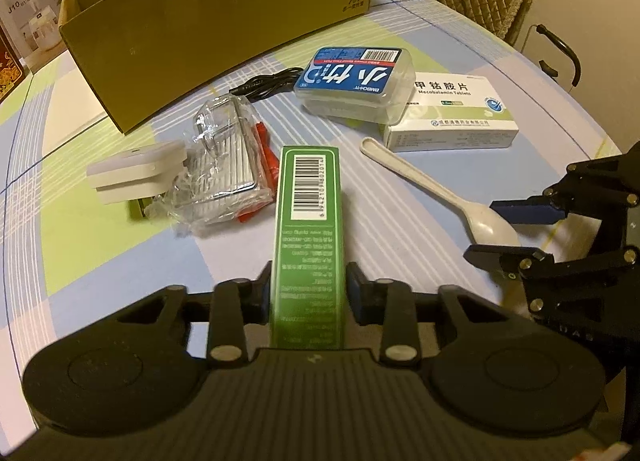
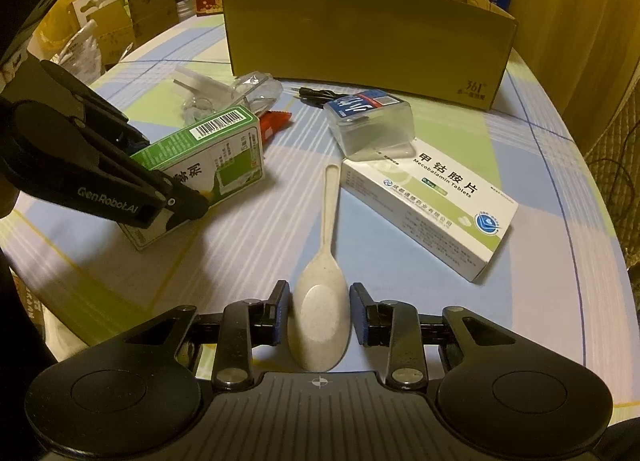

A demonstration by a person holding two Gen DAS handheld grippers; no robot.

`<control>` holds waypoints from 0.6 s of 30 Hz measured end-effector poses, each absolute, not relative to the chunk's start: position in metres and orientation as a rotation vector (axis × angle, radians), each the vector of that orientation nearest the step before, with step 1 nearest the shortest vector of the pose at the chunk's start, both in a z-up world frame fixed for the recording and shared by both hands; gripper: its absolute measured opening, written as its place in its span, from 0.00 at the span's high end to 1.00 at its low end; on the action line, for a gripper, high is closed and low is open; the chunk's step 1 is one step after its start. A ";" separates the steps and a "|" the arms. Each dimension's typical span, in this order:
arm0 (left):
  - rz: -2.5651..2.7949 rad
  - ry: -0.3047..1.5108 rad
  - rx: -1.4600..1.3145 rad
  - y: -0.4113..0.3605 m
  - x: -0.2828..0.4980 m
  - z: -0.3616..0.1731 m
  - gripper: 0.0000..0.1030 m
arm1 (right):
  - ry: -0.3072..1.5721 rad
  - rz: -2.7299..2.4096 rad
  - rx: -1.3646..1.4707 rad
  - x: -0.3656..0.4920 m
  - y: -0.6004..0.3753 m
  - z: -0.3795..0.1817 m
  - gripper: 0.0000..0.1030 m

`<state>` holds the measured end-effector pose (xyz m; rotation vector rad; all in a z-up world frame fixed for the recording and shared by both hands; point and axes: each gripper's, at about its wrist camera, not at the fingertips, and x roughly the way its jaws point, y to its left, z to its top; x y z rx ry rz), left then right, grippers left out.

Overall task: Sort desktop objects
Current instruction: 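Lift and carry the green box and spoon toward the cardboard box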

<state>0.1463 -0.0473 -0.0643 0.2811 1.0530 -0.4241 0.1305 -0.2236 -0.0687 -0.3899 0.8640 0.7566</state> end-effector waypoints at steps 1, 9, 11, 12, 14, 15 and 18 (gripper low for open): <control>-0.423 1.052 0.284 -0.048 0.146 -0.065 0.75 | 0.865 0.755 -0.391 0.130 -0.224 -0.068 0.72; -0.399 1.049 0.263 -0.049 0.135 -0.057 0.76 | 0.830 0.774 -0.399 0.120 -0.226 -0.057 0.72; -0.392 1.048 0.256 -0.048 0.132 -0.054 0.76 | 0.824 0.773 -0.394 0.119 -0.227 -0.054 0.72; -0.389 1.046 0.253 -0.048 0.130 -0.052 0.76 | 0.820 0.772 -0.390 0.118 -0.228 -0.052 0.72; -0.384 1.044 0.245 -0.047 0.127 -0.049 0.76 | 0.808 0.771 -0.383 0.117 -0.229 -0.048 0.72; -0.379 1.041 0.240 -0.047 0.125 -0.047 0.76 | 0.804 0.771 -0.381 0.116 -0.229 -0.045 0.72; -0.367 1.034 0.219 -0.045 0.122 -0.040 0.76 | 0.782 0.775 -0.376 0.113 -0.230 -0.036 0.72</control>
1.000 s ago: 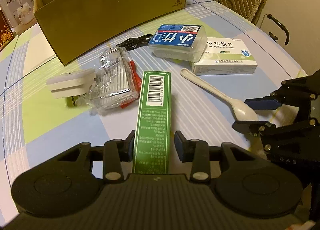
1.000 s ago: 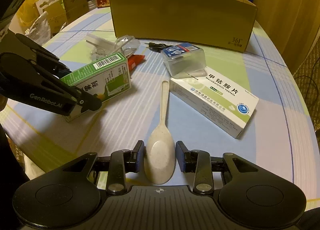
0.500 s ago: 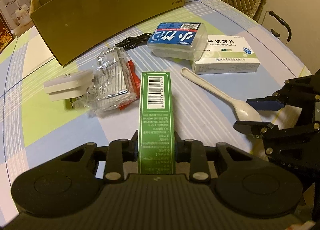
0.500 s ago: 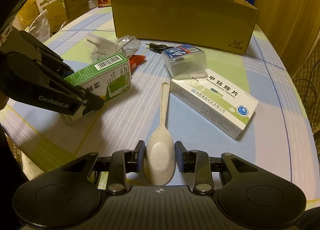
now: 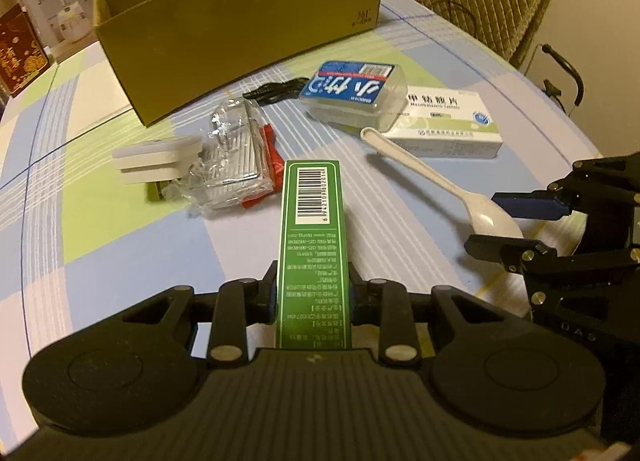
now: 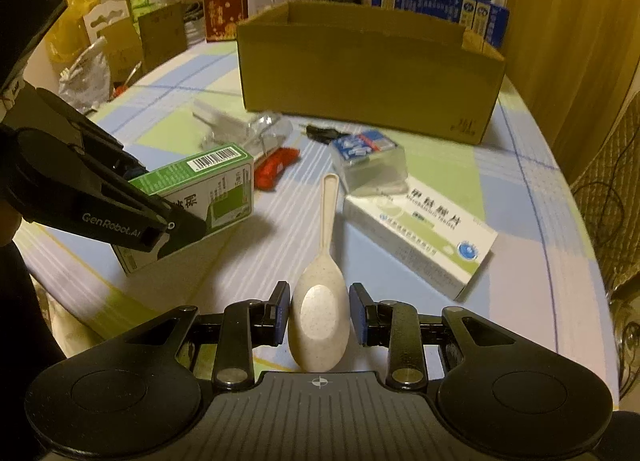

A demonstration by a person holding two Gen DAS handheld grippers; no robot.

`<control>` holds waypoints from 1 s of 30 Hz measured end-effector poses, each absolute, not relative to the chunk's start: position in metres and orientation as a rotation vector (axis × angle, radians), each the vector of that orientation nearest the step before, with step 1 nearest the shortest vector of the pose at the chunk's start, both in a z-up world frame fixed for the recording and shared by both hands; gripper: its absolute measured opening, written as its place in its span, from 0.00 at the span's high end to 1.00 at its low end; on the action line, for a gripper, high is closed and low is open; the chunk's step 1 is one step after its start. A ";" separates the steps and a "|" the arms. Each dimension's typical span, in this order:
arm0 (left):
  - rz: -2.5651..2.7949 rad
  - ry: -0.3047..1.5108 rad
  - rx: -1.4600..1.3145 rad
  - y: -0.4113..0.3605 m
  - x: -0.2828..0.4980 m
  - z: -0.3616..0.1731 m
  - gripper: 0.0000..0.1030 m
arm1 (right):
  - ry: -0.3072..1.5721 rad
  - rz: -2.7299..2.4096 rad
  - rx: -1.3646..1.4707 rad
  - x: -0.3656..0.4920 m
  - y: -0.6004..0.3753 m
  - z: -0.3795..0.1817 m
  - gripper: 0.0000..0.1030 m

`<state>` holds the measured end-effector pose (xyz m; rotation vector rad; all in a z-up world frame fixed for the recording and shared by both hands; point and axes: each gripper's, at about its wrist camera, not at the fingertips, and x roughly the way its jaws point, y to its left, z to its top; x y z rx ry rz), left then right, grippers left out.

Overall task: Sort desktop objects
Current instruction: 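Lift and carry the green box and spoon toward the cardboard box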

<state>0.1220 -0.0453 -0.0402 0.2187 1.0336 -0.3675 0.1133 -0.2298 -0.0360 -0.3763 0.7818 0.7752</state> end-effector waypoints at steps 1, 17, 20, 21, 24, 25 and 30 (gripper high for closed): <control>-0.364 1.030 0.216 -0.045 0.121 -0.037 0.76 | 0.776 0.776 -0.373 0.113 -0.230 -0.033 0.72; -0.303 0.944 0.181 -0.033 0.127 0.023 0.76 | 0.671 0.802 -0.339 0.125 -0.223 0.023 0.72; -0.297 0.927 0.179 -0.033 0.130 0.033 0.76 | 0.660 0.799 -0.334 0.134 -0.221 0.032 0.72; -0.297 0.923 0.179 -0.033 0.131 0.036 0.76 | 0.653 0.798 -0.335 0.136 -0.222 0.035 0.72; -0.298 0.912 0.184 -0.033 0.135 0.042 0.76 | 0.643 0.796 -0.331 0.144 -0.221 0.044 0.72; -0.299 0.909 0.187 -0.033 0.136 0.044 0.76 | 0.641 0.795 -0.327 0.146 -0.222 0.047 0.72; -0.302 0.897 0.198 -0.034 0.146 0.054 0.76 | 0.632 0.790 -0.316 0.162 -0.221 0.059 0.72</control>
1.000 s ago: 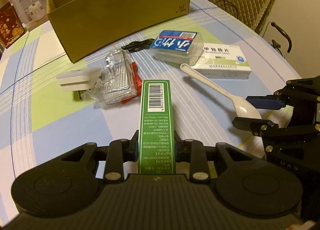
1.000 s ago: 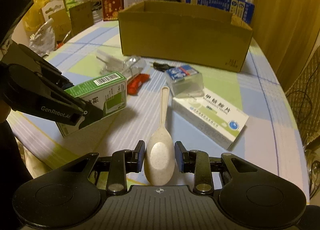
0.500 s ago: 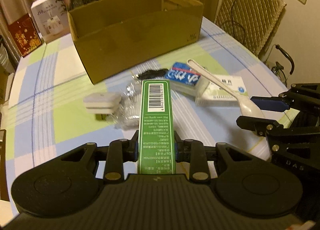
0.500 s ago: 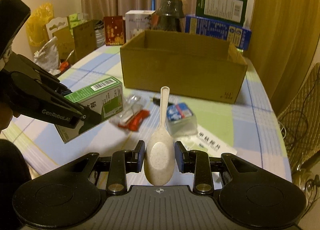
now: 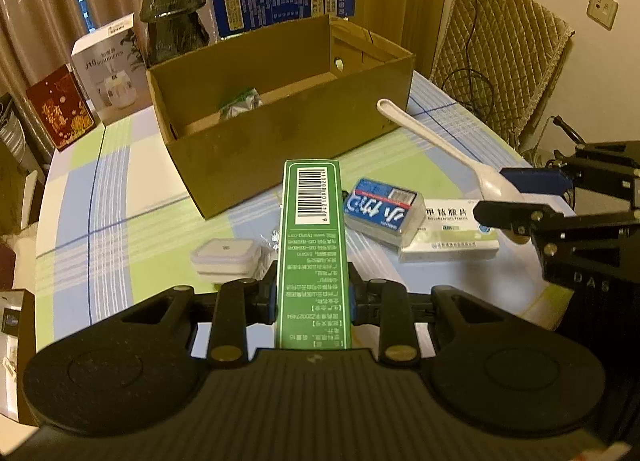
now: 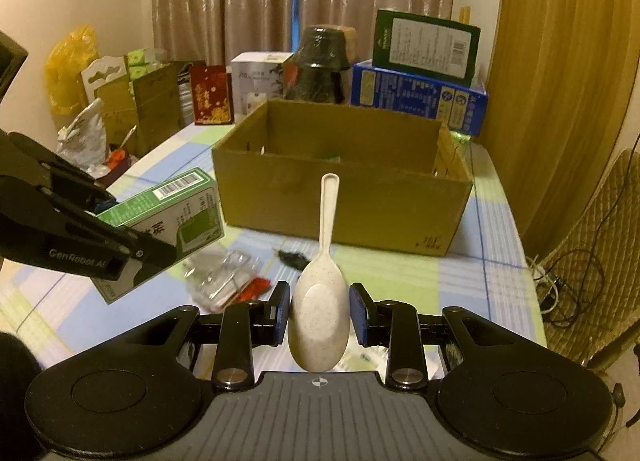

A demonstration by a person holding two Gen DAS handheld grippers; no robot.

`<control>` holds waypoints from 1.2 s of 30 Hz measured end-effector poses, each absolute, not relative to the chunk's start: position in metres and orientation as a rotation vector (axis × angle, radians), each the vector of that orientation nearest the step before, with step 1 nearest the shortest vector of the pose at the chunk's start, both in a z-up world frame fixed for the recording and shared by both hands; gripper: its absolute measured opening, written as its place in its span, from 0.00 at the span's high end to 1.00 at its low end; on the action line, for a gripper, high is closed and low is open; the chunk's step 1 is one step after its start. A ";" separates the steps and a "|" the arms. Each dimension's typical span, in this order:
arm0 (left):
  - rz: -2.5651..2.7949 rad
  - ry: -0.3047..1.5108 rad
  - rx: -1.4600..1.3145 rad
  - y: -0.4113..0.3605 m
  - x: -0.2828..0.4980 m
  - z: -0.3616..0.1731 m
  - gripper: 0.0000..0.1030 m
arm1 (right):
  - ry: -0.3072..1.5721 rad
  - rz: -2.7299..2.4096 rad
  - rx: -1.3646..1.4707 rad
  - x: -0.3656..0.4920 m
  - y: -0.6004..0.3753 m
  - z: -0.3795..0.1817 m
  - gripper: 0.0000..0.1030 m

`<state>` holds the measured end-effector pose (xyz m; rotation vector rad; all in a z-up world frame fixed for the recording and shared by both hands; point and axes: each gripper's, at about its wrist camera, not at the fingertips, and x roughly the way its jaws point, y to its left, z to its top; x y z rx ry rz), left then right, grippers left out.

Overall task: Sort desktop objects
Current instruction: 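Lift and carry the green box and spoon toward the cardboard box, then open both grippers to release the green box and spoon into the box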

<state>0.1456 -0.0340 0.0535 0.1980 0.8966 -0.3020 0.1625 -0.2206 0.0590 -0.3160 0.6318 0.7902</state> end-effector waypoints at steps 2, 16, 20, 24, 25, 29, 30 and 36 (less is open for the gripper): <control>-0.303 0.892 0.197 -0.033 0.152 0.058 0.76 | 0.629 0.788 -0.306 0.170 -0.220 0.065 0.72; -0.309 0.842 0.205 -0.034 0.240 0.115 0.76 | 0.609 0.785 -0.286 0.267 -0.196 0.120 0.72; -0.309 0.841 0.202 -0.037 0.272 0.122 0.76 | 0.611 0.794 -0.287 0.300 -0.181 0.131 0.72; -0.302 0.838 0.195 -0.036 0.306 0.125 0.76 | 0.633 0.790 -0.287 0.333 -0.163 0.130 0.72; -0.299 0.838 0.194 -0.035 0.314 0.125 0.76 | 0.634 0.788 -0.289 0.340 -0.160 0.129 0.72; -0.293 0.848 0.177 -0.032 0.342 0.122 0.76 | 0.644 0.780 -0.305 0.365 -0.146 0.122 0.72; -0.292 0.851 0.174 -0.031 0.348 0.120 0.76 | 0.649 0.777 -0.306 0.371 -0.144 0.119 0.72; -0.285 0.874 0.160 -0.025 0.377 0.105 0.76 | 0.668 0.769 -0.317 0.397 -0.131 0.108 0.72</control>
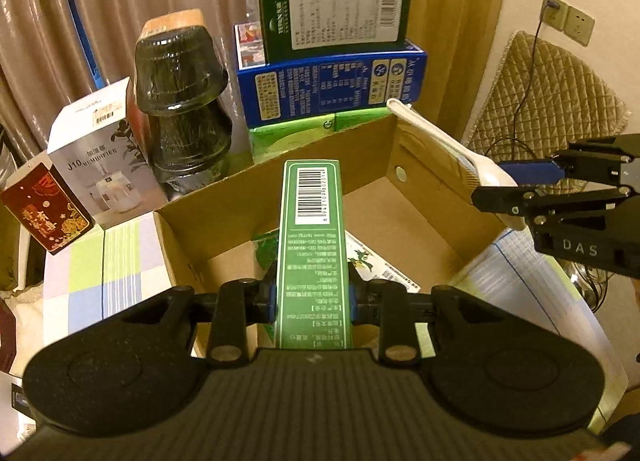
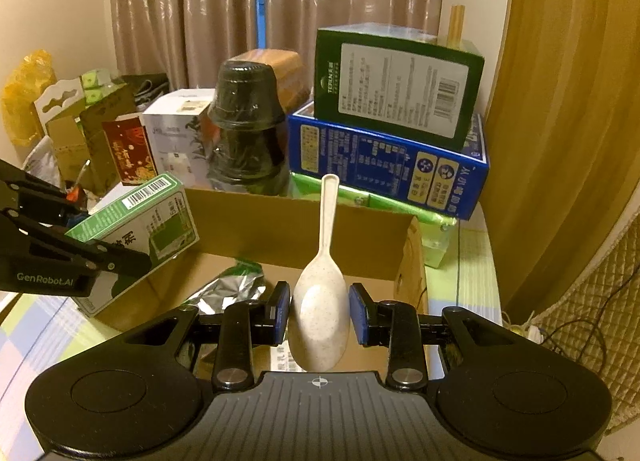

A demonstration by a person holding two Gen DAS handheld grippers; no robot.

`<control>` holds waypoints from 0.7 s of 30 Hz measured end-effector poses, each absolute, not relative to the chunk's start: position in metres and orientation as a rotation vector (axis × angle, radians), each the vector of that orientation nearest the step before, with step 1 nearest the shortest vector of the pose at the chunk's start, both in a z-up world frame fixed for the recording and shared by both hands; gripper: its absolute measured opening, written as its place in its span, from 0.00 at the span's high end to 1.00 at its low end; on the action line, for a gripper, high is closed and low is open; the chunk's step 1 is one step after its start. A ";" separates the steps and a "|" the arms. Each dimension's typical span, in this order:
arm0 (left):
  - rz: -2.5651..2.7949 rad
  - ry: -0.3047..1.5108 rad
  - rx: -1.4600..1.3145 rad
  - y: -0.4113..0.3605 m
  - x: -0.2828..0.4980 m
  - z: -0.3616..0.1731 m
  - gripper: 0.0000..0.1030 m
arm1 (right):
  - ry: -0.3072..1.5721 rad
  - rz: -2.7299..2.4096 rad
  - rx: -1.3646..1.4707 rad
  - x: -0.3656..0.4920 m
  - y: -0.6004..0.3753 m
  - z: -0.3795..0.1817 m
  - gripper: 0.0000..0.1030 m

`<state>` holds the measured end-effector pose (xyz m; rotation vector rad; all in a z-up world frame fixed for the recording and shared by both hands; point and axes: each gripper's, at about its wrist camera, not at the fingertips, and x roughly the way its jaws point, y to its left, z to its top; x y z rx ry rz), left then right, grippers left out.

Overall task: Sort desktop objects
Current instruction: 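Open both grippers to release the green box and spoon into the box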

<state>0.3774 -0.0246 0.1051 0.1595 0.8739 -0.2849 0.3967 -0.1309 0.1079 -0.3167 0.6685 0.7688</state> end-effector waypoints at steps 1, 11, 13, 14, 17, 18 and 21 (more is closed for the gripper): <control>-0.282 0.878 0.155 -0.023 0.381 0.102 0.76 | 0.670 0.768 -0.321 0.400 -0.129 0.106 0.72; -0.291 0.901 0.127 -0.024 0.409 0.076 0.75 | 0.695 0.750 -0.322 0.427 -0.118 0.085 0.72; -0.296 0.897 0.114 -0.026 0.415 0.071 0.75 | 0.685 0.749 -0.324 0.431 -0.114 0.080 0.71; -0.300 0.891 0.102 -0.027 0.418 0.070 0.75 | 0.678 0.751 -0.315 0.434 -0.114 0.078 0.64; -0.298 0.889 0.058 -0.026 0.424 0.068 0.75 | 0.708 0.750 -0.247 0.442 -0.118 0.073 0.36; -0.300 0.883 0.051 -0.026 0.424 0.069 0.75 | 0.697 0.753 -0.234 0.441 -0.121 0.073 0.36; -0.289 0.862 0.056 -0.025 0.418 0.073 0.75 | 0.686 0.751 -0.256 0.435 -0.127 0.072 0.36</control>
